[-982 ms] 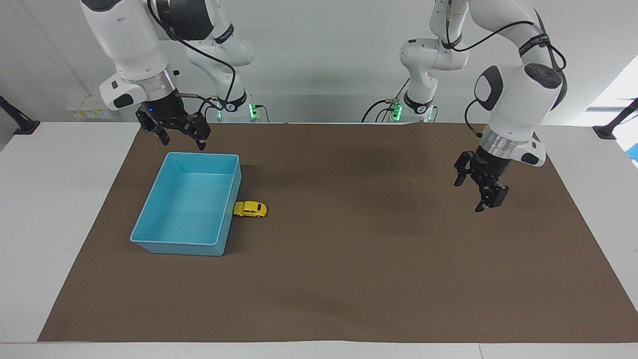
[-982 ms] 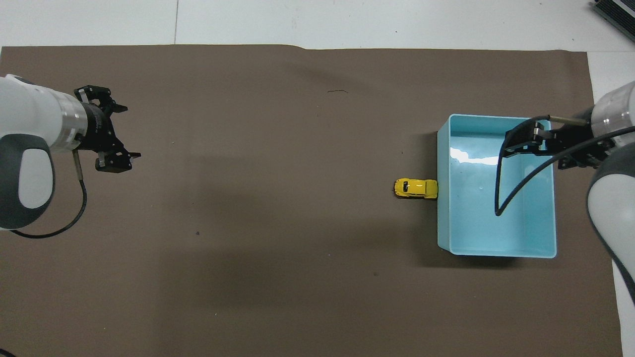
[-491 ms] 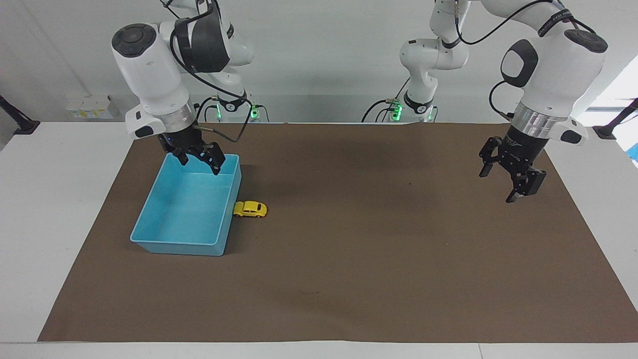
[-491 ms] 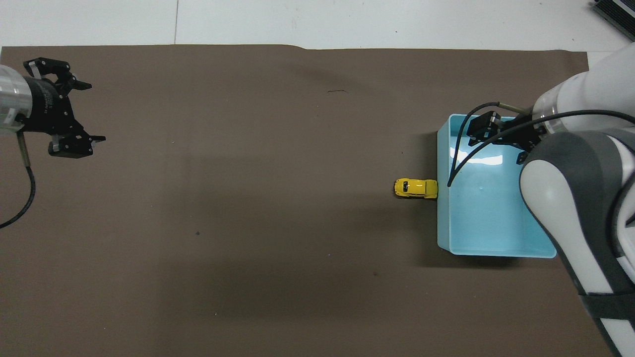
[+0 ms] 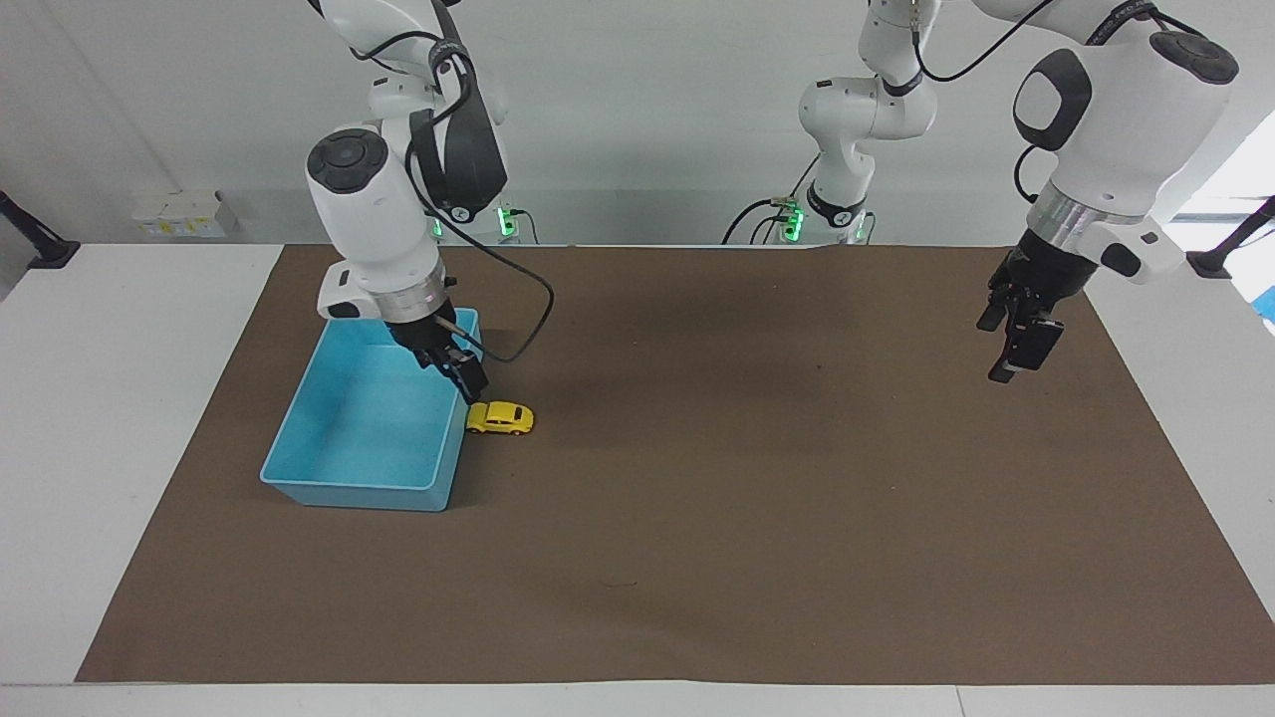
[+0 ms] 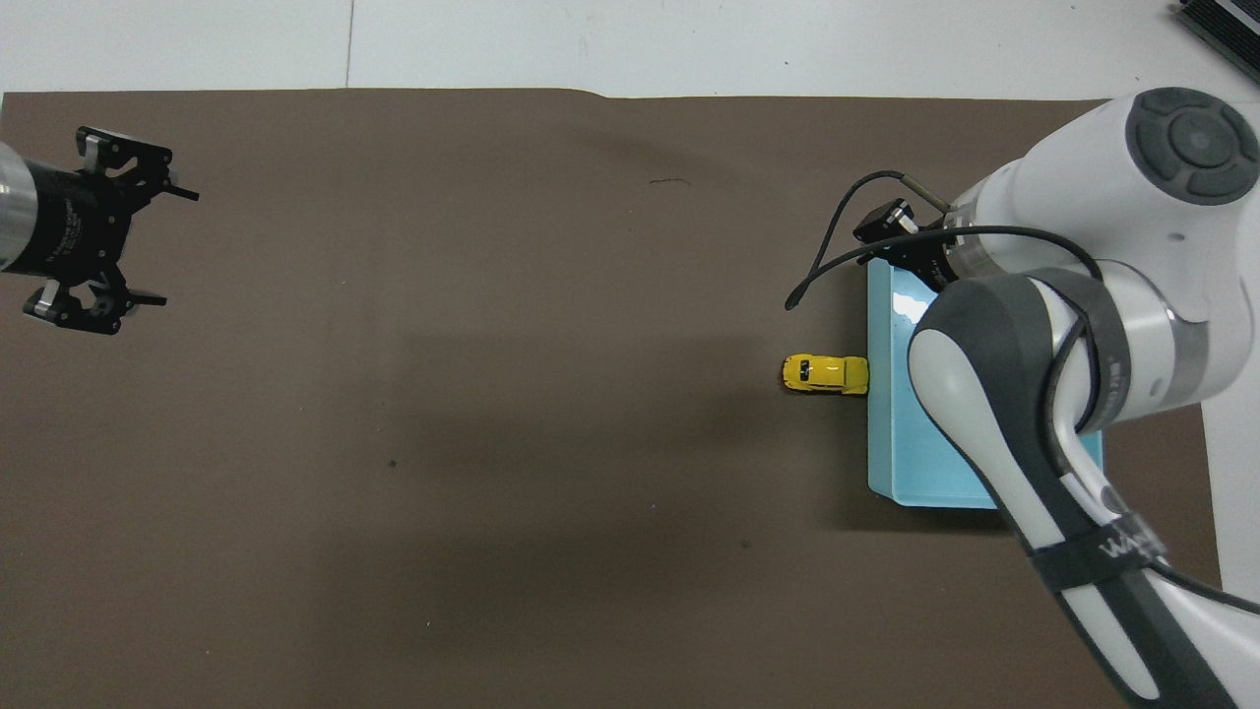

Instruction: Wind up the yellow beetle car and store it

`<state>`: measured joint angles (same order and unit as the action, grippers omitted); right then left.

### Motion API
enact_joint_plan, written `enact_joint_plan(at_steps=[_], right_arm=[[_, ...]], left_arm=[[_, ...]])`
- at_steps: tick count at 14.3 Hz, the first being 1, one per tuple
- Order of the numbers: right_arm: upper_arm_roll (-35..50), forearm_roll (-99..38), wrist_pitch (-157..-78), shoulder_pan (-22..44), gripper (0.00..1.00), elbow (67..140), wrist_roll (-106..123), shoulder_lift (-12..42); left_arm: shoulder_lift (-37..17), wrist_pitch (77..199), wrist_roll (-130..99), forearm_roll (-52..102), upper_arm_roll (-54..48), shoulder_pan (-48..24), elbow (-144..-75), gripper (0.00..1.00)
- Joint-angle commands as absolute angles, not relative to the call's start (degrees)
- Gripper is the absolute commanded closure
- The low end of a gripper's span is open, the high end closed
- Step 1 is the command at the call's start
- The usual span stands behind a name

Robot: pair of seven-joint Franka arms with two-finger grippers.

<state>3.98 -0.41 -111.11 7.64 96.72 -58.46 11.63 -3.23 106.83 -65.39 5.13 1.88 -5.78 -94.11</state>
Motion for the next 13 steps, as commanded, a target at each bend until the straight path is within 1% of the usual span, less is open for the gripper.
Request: enact_joint_plan(at_steps=[1, 4, 6, 7, 10, 13], right_arm=[[4.13, 0.26, -113.46, 9.31, 0.0, 98.79, -69.04, 11.77], [4.22, 3.69, -114.6, 11.25, 0.0, 98.88, -85.2, 14.23], [4.22, 3.87, -114.96, 11.16, 0.0, 99.14, -92.26, 15.37], [4.13, 3.95, -115.92, 11.25, 0.0, 100.18, -95.33, 15.47], [4.13, 6.05, -122.51, 12.3, 0.0, 105.72, -107.19, 15.47], [4.13, 8.78, -124.36, 13.09, 0.0, 108.18, -112.13, 17.22]], left_arm=[[-1.94, 102.49, -54.26, 4.31, 1.41, -4.31, -93.78, 0.0], [-1.67, 99.68, -46.43, 4.31, 1.41, -4.22, -93.87, 0.0], [-1.15, 97.74, -41.25, 4.39, 1.49, -4.04, -94.13, 0.0], [-1.06, 97.04, -38.87, 4.39, 1.49, -4.04, -94.3, 0.0], [-0.35, 94.84, -29.22, 4.39, 1.49, -3.08, -94.75, 0.0], [-0.35, 94.57, -17.79, 4.39, 1.49, -2.11, -94.75, 0.0]])
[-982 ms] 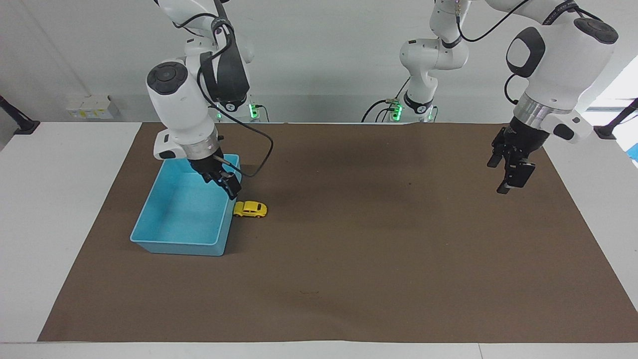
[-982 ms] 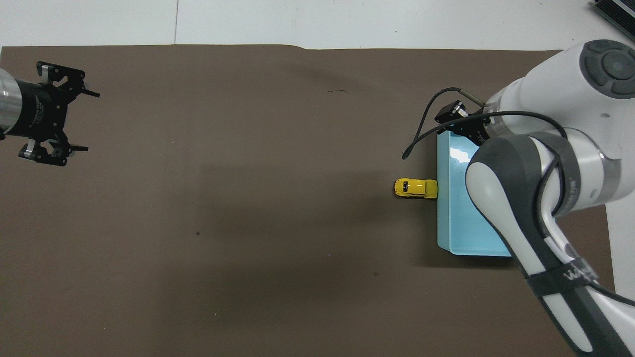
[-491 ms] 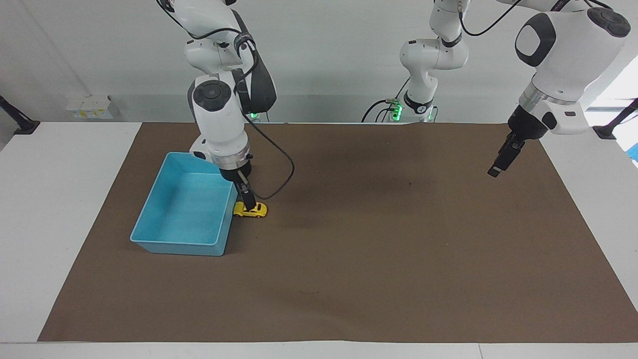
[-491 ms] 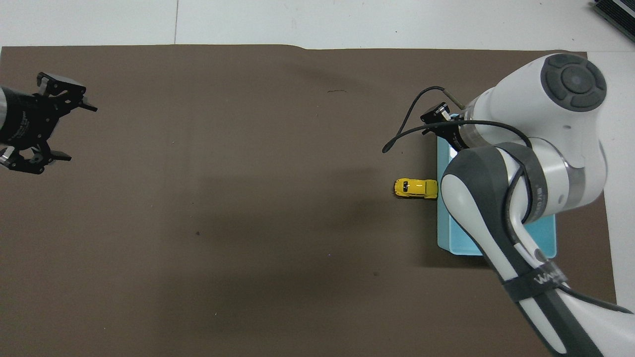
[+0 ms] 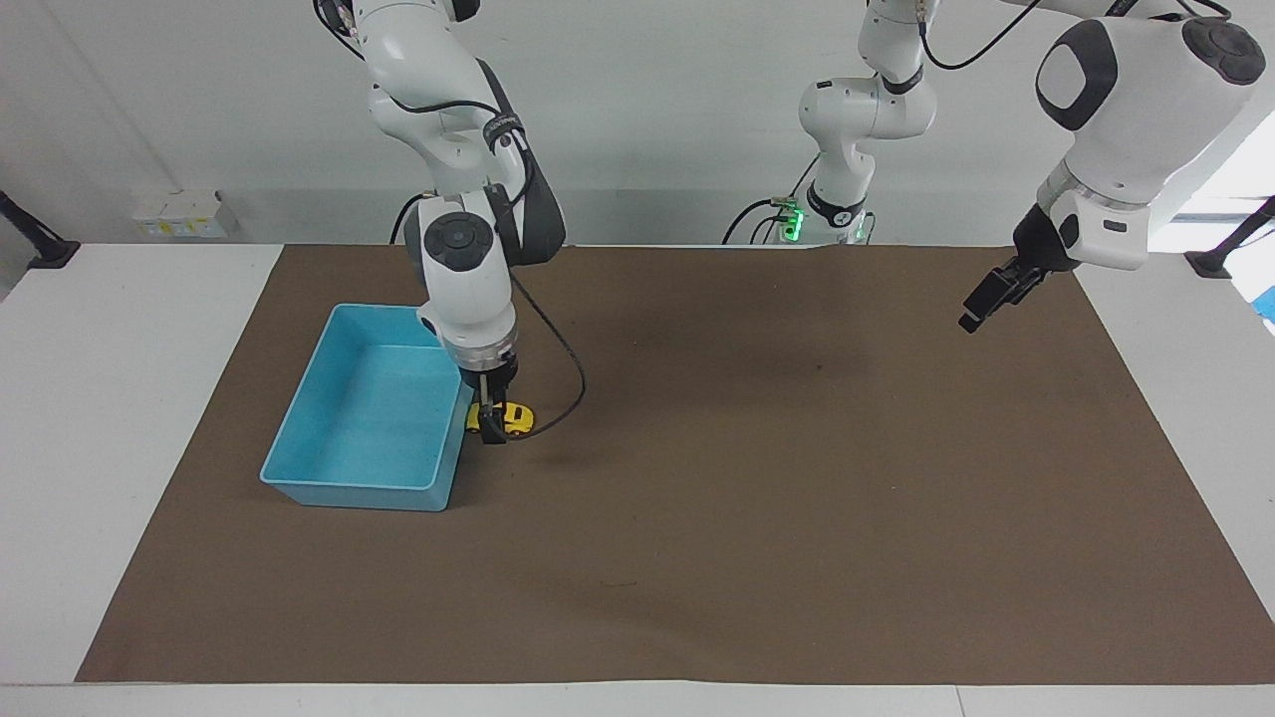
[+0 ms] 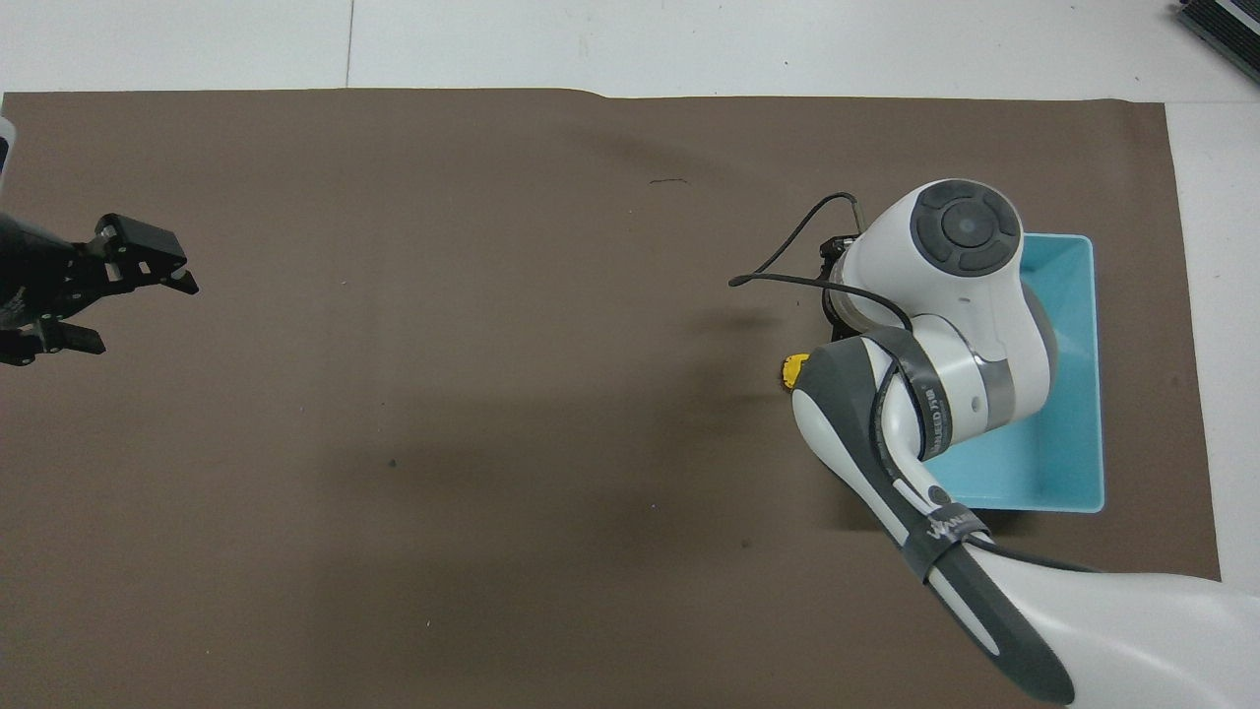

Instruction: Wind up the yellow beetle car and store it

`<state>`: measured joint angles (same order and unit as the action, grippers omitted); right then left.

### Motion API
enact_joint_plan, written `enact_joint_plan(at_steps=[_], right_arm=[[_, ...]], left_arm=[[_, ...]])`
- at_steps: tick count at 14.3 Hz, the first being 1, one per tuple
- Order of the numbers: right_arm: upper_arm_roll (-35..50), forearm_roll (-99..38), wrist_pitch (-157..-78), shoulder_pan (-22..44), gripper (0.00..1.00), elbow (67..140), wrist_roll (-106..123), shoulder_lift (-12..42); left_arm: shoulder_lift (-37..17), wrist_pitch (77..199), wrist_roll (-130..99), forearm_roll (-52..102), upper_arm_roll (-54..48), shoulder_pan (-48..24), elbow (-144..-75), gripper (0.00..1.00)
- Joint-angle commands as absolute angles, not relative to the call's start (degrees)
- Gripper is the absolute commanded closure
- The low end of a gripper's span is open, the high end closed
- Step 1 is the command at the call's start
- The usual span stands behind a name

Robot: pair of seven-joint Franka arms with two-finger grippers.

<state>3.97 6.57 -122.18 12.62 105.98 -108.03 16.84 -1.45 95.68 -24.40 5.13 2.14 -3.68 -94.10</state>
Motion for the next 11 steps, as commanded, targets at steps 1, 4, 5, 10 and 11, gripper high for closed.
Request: enact_joint_plan(at_steps=[1, 4, 5, 10, 11], right_arm=[[4.22, 10.01, -126.45, 13.1, 0.0, 109.85, -113.98, 17.23], [4.22, 16.59, -128.31, 14.5, 0.0, 114.16, -115.83, 17.67], [4.22, 17.92, -129.63, 14.5, 0.0, 115.56, -116.45, 17.67], [4.22, 21.36, -132.45, 14.76, 1.0, 117.6, -118.21, 17.67], [4.22, 21.36, -132.36, 14.94, 1.0, 117.34, -118.3, 17.67]], left_arm=[[-0.35, 94.57, -12.79, 4.39, 1.49, -2.11, -94.75, 0.0], [-0.44, 95.01, 0.93, 4.31, 1.58, -1.06, -94.57, 0.0], [-0.53, 95.01, 2.62, 4.31, 1.58, -1.05, -94.31, 0.0], [-0.35, 95.71, 2.37, -0.09, 0.88, -1.85, -90.97, 0.0], [-0.35, 95.71, 2.2, 0.26, 0.62, -1.93, -90.62, 0.0]])
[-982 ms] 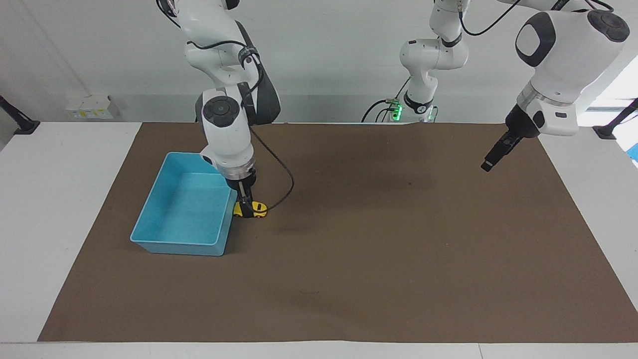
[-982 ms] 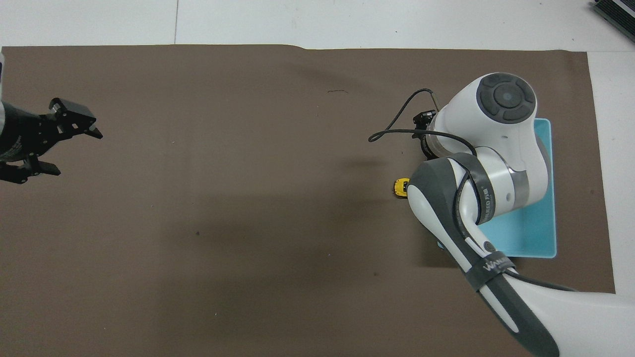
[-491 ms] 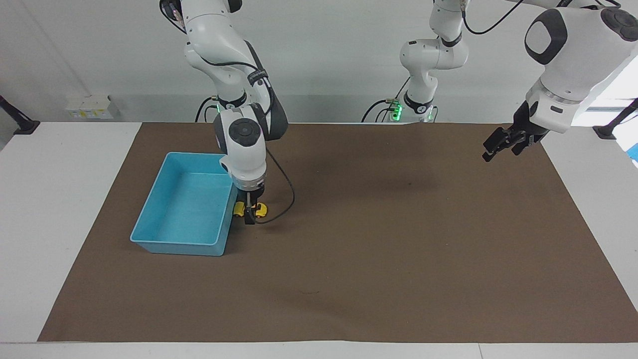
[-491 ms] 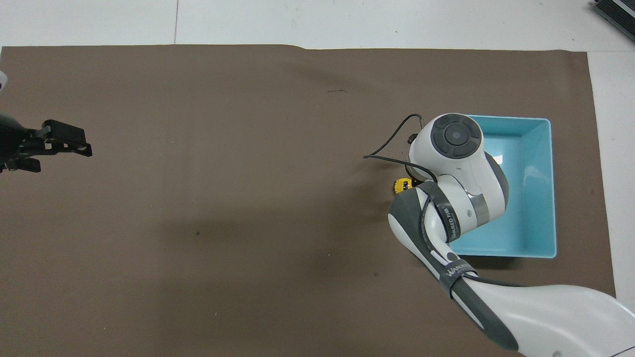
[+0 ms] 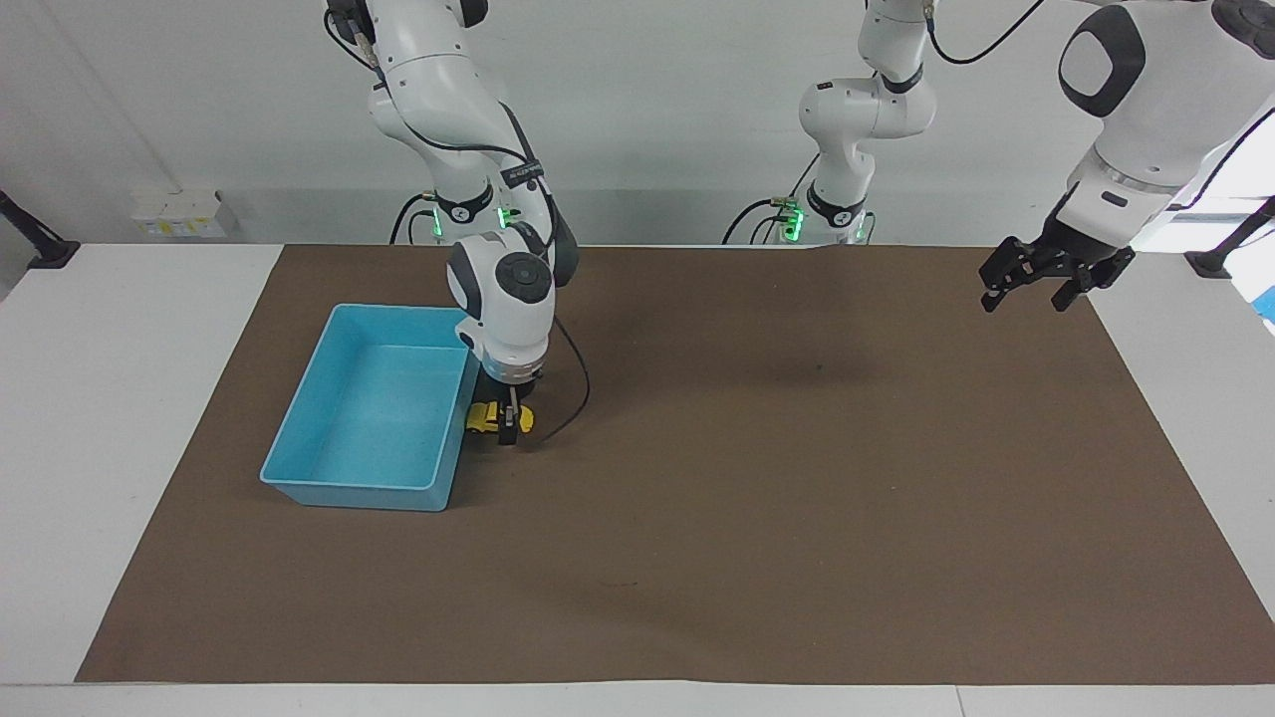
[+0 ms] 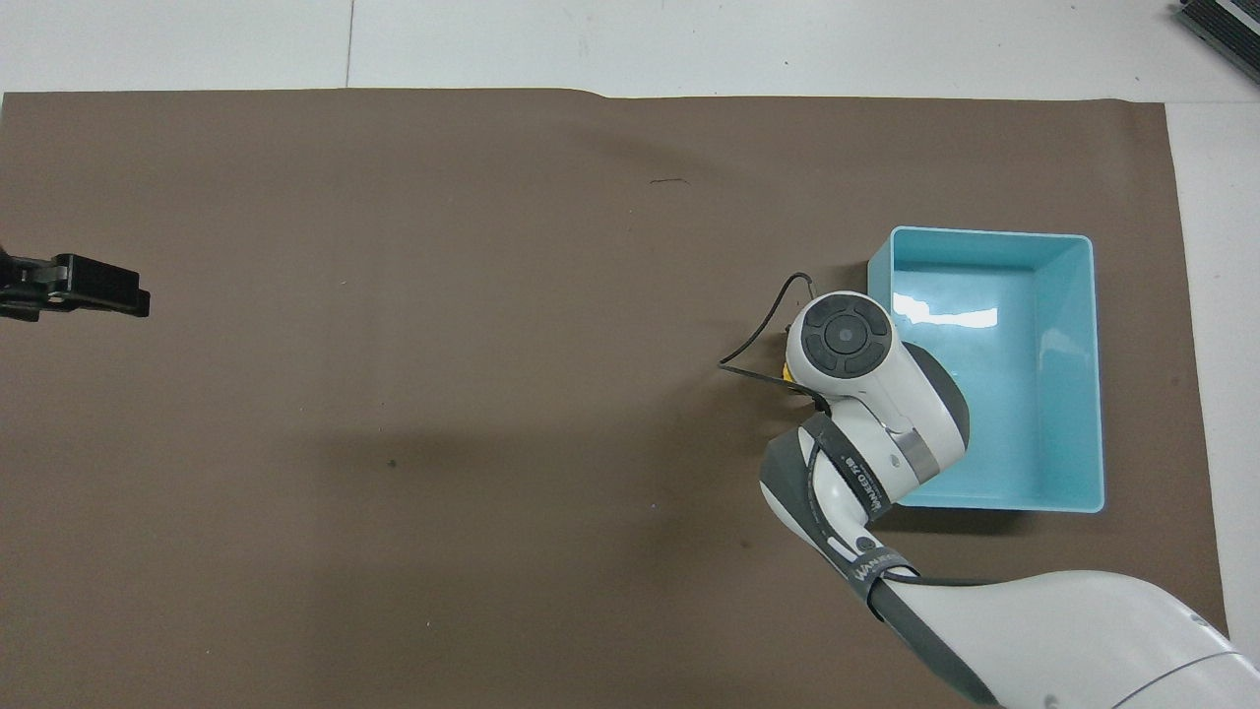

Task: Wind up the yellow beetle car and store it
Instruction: 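Grasp the yellow car beside the bin with the right gripper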

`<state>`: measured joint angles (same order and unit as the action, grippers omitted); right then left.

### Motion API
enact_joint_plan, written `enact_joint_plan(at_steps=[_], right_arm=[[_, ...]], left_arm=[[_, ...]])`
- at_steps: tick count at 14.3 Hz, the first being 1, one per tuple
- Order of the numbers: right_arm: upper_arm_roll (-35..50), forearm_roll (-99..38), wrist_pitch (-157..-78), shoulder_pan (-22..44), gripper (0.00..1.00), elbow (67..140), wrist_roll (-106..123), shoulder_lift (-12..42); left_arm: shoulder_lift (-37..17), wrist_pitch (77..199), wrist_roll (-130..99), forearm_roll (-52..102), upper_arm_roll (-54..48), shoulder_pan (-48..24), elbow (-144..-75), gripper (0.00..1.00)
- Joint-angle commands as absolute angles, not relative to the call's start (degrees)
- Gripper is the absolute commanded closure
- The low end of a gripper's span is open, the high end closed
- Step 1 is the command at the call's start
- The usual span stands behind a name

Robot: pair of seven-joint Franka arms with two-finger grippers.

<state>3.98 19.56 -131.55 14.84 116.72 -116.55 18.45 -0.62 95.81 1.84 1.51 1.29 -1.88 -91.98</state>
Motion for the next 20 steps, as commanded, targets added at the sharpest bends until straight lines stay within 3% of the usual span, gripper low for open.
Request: enact_joint_plan(at_steps=[1, 8, 12, 20], right_arm=[[4.22, 21.36, -131.67, 15.64, 1.0, 116.64, -118.13, 17.75], [4.22, 21.27, -122.88, 21.09, 1.0, 108.29, -116.03, 17.84], [4.57, 19.52, -121.03, 20.83, 1.0, 107.58, -110.23, 14.25], [4.4, 16.35, -115.23, 14.34, 1.0, 108.63, -70.98, 6.07]], left_arm=[[-0.18, 95.54, 2.11, 0.35, 0.44, -2.02, -90.44, 0.0], [4.56, 93.7, 2.02, 0.61, -2.55, -2.29, -90.44, 0.0], [5.71, 90.79, 2.11, 0.62, -2.72, -2.2, -90.79, 0.0], [5.71, 88.86, 2.72, 0.7, -2.64, -1.94, -91.14, 0.0]])
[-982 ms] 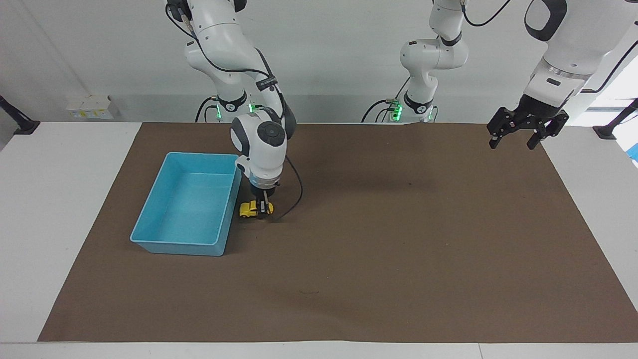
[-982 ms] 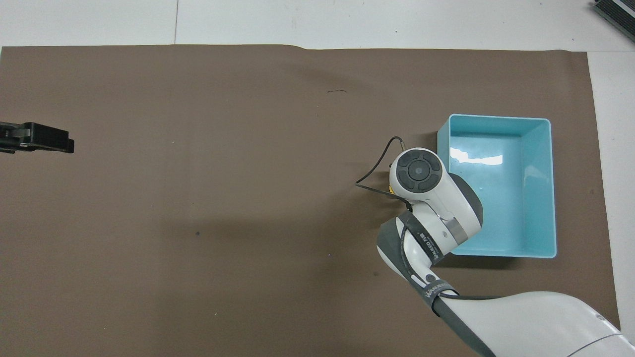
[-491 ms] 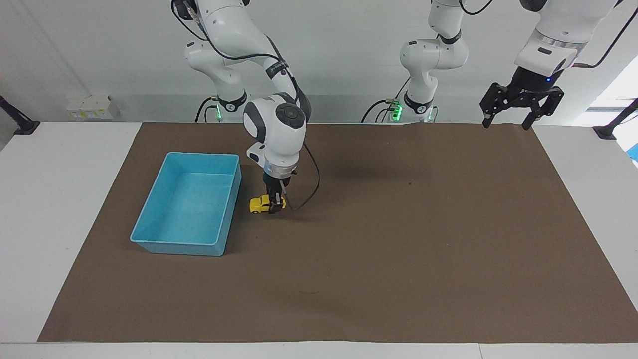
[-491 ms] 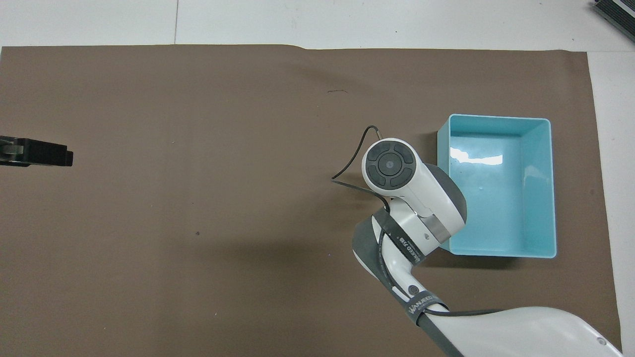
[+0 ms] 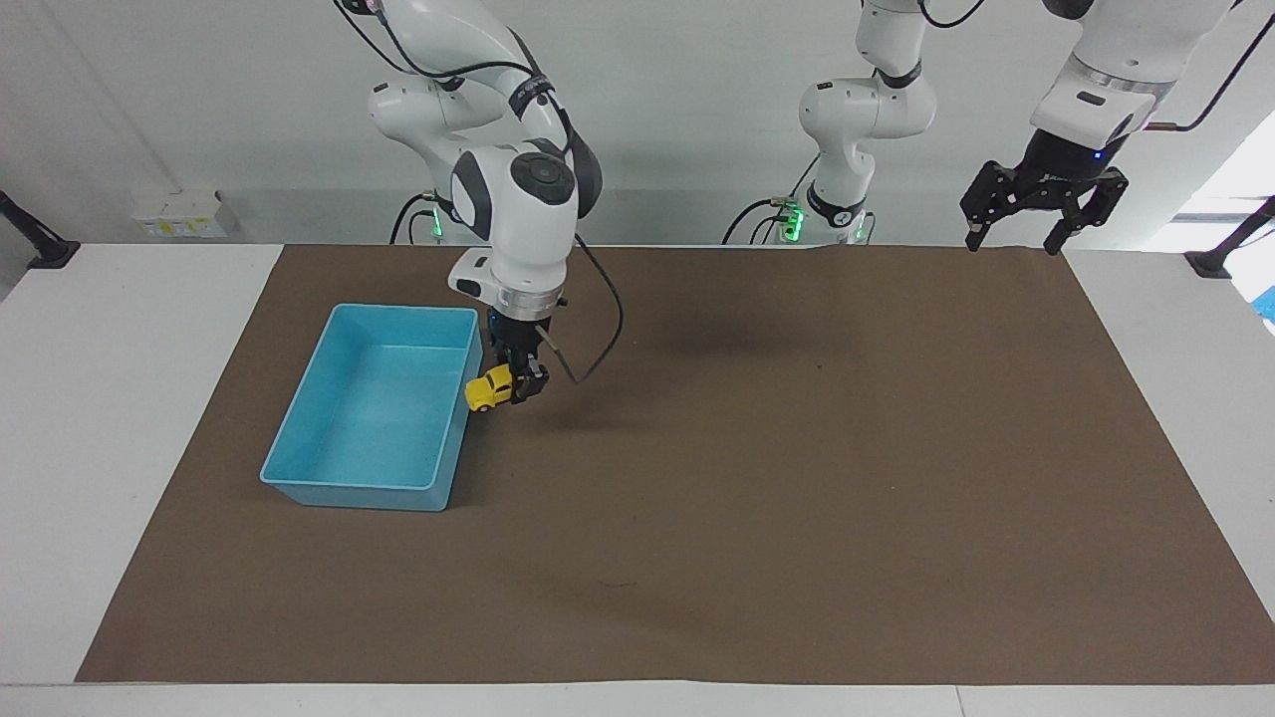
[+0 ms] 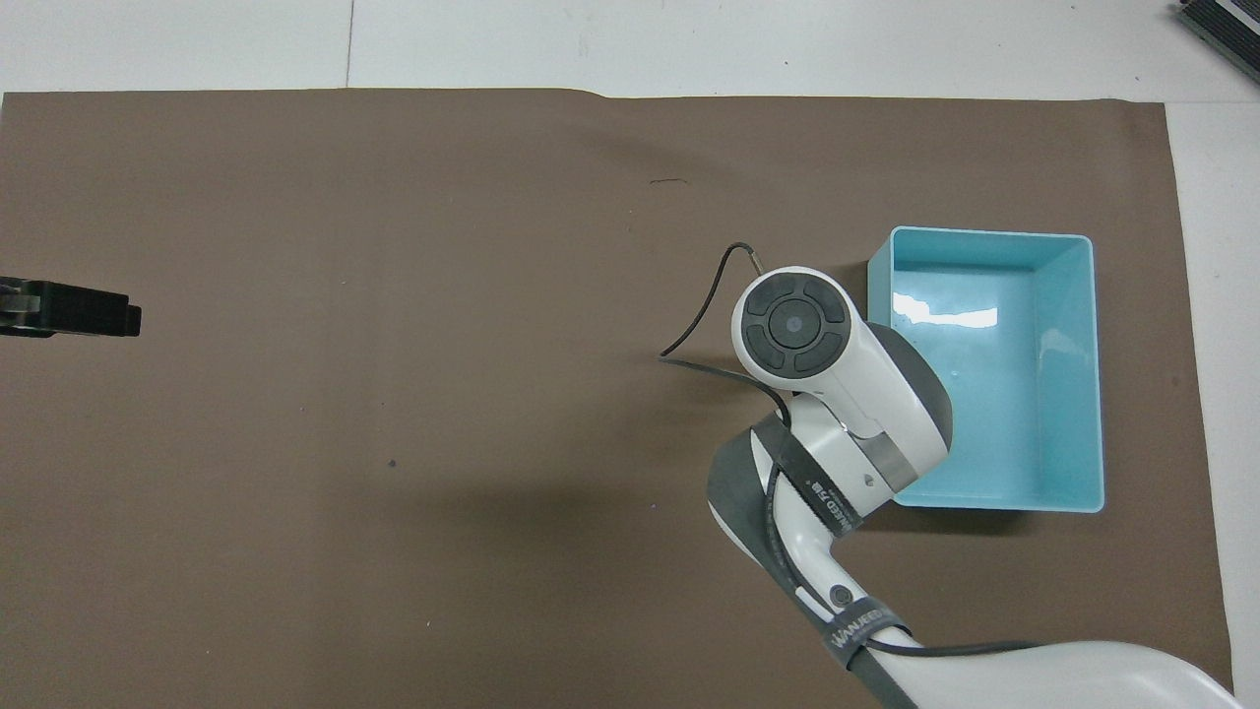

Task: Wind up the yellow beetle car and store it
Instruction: 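Grasp the yellow car beside the bin with the right gripper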

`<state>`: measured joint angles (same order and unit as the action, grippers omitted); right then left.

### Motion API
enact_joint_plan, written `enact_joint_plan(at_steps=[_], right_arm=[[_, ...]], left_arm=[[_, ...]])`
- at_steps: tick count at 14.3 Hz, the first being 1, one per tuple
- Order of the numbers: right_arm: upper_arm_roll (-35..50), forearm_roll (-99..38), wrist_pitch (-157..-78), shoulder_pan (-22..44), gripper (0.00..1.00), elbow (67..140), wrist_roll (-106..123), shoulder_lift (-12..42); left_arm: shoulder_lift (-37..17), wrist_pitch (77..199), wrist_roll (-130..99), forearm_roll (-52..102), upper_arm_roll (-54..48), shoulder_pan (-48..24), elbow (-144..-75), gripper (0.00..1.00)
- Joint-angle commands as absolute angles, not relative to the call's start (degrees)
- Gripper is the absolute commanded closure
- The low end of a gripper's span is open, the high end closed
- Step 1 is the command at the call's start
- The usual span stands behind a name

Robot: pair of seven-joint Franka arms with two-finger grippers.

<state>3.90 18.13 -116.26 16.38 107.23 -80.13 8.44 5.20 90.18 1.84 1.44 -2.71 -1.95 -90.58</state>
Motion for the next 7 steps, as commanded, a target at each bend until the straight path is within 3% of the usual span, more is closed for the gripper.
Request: enact_joint_plan(at_steps=[1, 7], right_arm=[[4.39, 15.65, -115.14, 12.67, 1.0, 108.63, -67.45, 5.54], [4.31, 8.19, -112.6, 5.9, 1.0, 108.89, -40.4, 3.96]], left_arm=[[5.8, 88.6, 3.16, 1.05, -2.38, -1.5, -91.32, 0.0], [5.27, 89.65, 2.9, 1.41, -2.11, -1.5, -93.17, 0.0]])
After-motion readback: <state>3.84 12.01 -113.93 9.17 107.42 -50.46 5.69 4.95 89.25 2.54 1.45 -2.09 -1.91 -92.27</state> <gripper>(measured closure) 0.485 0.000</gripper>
